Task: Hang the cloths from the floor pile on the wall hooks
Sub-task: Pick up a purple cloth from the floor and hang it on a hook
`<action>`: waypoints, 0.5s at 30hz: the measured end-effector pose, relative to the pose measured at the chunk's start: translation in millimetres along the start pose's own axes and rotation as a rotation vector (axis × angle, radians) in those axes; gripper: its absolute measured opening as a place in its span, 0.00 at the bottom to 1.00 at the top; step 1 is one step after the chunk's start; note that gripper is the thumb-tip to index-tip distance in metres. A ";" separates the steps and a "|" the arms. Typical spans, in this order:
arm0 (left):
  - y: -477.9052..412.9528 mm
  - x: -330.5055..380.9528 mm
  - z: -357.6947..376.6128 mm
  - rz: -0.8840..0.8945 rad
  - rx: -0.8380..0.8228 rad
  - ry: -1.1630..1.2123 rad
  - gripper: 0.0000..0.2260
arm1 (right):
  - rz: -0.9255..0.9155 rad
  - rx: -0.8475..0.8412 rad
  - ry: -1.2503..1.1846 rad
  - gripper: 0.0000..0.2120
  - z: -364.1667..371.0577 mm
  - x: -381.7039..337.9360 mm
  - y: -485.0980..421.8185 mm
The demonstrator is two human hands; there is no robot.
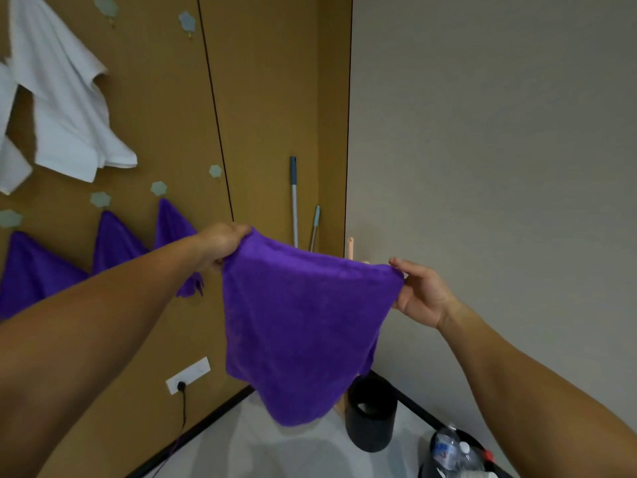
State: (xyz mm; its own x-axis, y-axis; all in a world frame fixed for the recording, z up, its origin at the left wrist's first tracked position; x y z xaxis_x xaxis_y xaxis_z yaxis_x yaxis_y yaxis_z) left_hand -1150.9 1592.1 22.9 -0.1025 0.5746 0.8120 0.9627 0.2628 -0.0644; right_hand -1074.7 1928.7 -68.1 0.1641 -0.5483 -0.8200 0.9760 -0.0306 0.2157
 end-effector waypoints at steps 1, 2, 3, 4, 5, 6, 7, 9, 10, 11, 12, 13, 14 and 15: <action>-2.1 -2.9 -3.2 -0.006 0.020 -0.018 0.12 | -0.003 0.008 0.010 0.09 0.9 -3.8 2.1; -4.1 -5.0 -6.4 -0.015 0.049 -0.026 0.12 | -0.010 0.045 0.013 0.08 0.6 -9.8 1.4; -7.3 -6.9 -9.9 -0.028 0.085 -0.021 0.13 | -0.041 0.109 0.003 0.08 -0.9 -19.3 -2.0; -10.4 -8.4 -13.9 -0.040 0.133 0.004 0.13 | -0.098 0.169 -0.023 0.11 -2.7 -31.6 -6.0; -13.3 -10.4 -17.8 -0.061 0.182 0.048 0.13 | -0.167 0.211 -0.049 0.14 -2.7 -43.7 -8.2; -14.9 -12.7 -21.1 -0.094 0.220 0.116 0.13 | -0.225 0.227 -0.065 0.16 -1.3 -51.9 -8.8; -16.6 -16.7 -22.1 -0.149 0.228 0.207 0.13 | -0.243 0.220 -0.031 0.18 0.8 -51.5 -8.6; -16.3 -29.7 -15.4 -0.289 0.142 0.384 0.10 | -0.151 0.153 0.201 0.16 1.7 -25.5 -4.7; -13.8 -35.1 -10.0 -0.349 0.060 0.446 0.10 | -0.089 0.130 0.369 0.12 -1.6 -7.8 -2.3; -11.9 -39.4 -4.7 -0.382 -0.033 0.478 0.09 | -0.067 0.133 0.507 0.08 -5.8 3.2 -1.6; -10.0 -42.9 -0.2 -0.387 -0.116 0.484 0.09 | -0.084 0.170 0.562 0.05 -9.4 5.5 -3.6; -9.8 -45.7 1.8 -0.373 -0.165 0.476 0.08 | -0.124 0.229 0.551 0.05 -12.9 0.6 -8.1; -10.9 -48.0 1.7 -0.352 -0.184 0.469 0.07 | -0.165 0.299 0.503 0.05 -15.5 -8.1 -11.4; -13.7 -50.6 0.2 -0.336 -0.168 0.467 0.07 | -0.199 0.357 0.424 0.04 -16.8 -17.0 -13.3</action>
State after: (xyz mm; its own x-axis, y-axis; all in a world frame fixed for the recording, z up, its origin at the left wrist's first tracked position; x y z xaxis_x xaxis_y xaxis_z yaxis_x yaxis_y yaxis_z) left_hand -1158.9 1559.6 -17.3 -0.3240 0.0695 0.9435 0.9268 0.2232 0.3019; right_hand -1088.1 1952.5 -65.9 0.0973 -0.1234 -0.9876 0.8974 -0.4182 0.1406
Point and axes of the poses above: each hand's wrist, its own y-axis away from the middle knuckle, its own z-axis out of the palm, x = y × z, the point moved 7 cm from there along -y, towards the middle knuckle, and after that the axes turned 15 degrees about x, right-handed, at the moved point
